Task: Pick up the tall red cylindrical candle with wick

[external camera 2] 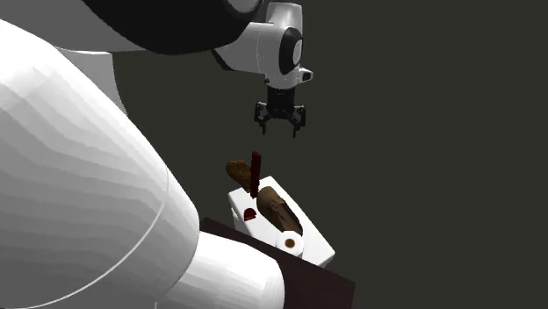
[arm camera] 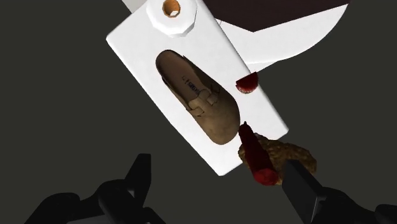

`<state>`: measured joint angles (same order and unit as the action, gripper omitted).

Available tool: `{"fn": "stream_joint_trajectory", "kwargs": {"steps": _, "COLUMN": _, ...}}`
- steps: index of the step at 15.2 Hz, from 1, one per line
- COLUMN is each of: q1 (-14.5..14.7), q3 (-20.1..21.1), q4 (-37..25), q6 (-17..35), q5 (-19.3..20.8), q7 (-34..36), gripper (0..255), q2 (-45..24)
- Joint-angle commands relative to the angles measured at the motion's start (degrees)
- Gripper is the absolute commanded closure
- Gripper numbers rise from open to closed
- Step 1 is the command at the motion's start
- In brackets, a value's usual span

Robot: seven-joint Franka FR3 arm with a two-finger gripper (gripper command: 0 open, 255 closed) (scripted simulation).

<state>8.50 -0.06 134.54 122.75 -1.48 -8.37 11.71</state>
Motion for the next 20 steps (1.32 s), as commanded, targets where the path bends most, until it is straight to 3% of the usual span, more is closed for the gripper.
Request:
{"fn": "stream_joint_trajectory", "kwargs": {"steps": 1, "q1": 0.64, "q3": 0.37, "q4": -2.11, "q6": 1.87, "q5": -0.82, "q7": -0.53, "gripper": 0, "q2": -4.58}}
{"fn": "stream_joint_trajectory", "kwargs": {"steps": 9, "q1": 3.06, "q3": 2.81, "q4": -10.95, "q6": 7.11, "q5": -3.54, "q7": -1.73, "gripper": 0, "q2": -21.03}}
{"fn": "stream_joint_trajectory", "kwargs": {"steps": 17, "q1": 5.35, "q3": 5.33, "q4": -23.27, "q6": 9.0, "q5": -4.71, "q7": -2.37, "gripper": 0, "q2": -37.46}}
{"fn": "stream_joint_trajectory", "kwargs": {"steps": 20, "q1": 5.55, "q3": 5.46, "q4": -24.15, "q6": 10.16, "q5": -4.74, "q7": -2.51, "gripper": 0, "q2": -39.64}}
